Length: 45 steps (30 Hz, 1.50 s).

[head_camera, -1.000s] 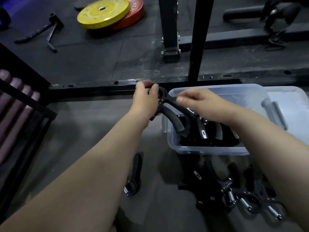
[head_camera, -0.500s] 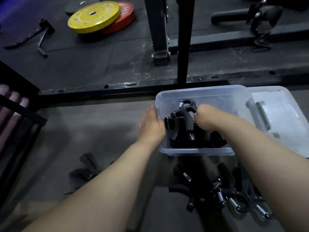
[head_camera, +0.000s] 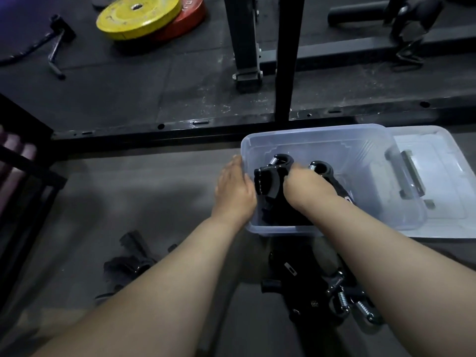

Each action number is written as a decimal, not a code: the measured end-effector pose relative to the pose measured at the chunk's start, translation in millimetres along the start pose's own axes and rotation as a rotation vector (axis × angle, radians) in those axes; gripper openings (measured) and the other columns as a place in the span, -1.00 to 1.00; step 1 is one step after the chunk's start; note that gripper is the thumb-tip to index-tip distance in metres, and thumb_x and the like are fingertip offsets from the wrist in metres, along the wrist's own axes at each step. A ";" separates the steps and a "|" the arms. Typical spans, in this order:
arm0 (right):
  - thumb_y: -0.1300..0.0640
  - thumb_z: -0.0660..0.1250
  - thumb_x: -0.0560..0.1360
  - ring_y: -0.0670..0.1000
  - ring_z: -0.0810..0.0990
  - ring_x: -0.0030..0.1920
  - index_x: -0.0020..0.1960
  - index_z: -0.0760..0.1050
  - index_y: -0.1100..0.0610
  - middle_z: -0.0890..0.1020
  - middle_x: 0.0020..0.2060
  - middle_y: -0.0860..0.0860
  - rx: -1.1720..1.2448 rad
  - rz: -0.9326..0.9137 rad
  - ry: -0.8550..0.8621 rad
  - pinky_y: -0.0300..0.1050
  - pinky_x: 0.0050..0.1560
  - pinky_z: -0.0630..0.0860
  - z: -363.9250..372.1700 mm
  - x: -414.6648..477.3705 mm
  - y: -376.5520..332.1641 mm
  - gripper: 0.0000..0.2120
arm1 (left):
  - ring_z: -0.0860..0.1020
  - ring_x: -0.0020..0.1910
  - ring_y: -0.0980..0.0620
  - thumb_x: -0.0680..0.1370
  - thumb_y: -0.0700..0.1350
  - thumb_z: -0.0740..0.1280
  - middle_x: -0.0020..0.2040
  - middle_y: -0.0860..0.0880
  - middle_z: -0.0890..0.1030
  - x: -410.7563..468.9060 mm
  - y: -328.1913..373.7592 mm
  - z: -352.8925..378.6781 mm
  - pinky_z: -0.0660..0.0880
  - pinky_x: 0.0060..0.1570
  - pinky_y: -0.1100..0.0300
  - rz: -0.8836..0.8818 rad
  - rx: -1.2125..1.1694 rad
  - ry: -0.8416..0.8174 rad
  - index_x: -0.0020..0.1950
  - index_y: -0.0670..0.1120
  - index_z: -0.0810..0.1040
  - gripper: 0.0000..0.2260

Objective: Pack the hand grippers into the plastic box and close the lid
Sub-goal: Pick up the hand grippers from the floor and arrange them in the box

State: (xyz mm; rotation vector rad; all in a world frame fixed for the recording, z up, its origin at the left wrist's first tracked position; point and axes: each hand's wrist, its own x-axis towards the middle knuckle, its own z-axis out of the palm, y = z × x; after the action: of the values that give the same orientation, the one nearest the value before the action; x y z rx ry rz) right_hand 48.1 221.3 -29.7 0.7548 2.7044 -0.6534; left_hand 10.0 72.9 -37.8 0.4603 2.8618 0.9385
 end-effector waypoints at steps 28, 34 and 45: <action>-0.02 0.14 0.58 0.26 0.42 0.23 0.30 0.37 0.26 0.44 0.22 0.24 -0.230 -0.125 0.157 0.12 0.14 0.41 -5.4 -11.9 -6.7 -0.57 | 0.18 0.53 -0.01 0.65 -0.12 0.08 0.55 -0.07 0.23 -3.4 -3.5 -1.5 0.09 0.50 0.10 -0.032 -0.076 -0.032 0.57 -0.11 0.15 -0.53; -0.06 0.05 0.63 0.20 0.37 0.37 0.45 0.24 0.16 0.40 0.37 0.18 0.326 -0.289 0.030 0.11 0.34 0.34 10.8 -14.7 -42.4 -0.53 | 0.26 0.49 -0.07 0.67 -0.09 0.05 0.50 -0.12 0.31 -15.8 -25.5 -18.1 0.19 0.47 0.03 -0.139 -0.145 0.030 0.54 -0.12 0.21 -0.57; 0.11 0.09 0.64 0.04 -0.12 0.58 0.59 -0.19 0.20 -0.09 0.58 0.13 0.298 -0.384 -0.008 -0.13 0.49 -0.10 45.0 -5.4 -74.2 -0.34 | 0.34 0.40 -0.16 0.50 -0.09 0.25 0.42 -0.12 0.39 -63.3 -168.0 -59.9 0.29 0.37 0.00 -0.934 0.095 0.034 0.39 -0.10 0.38 -0.55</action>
State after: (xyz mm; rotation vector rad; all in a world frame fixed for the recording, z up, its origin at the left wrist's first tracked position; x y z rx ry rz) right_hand 18.0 140.5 -40.7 0.2848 2.8007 -1.1614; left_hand 16.5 -109.2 -89.2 -0.8312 2.6289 0.6083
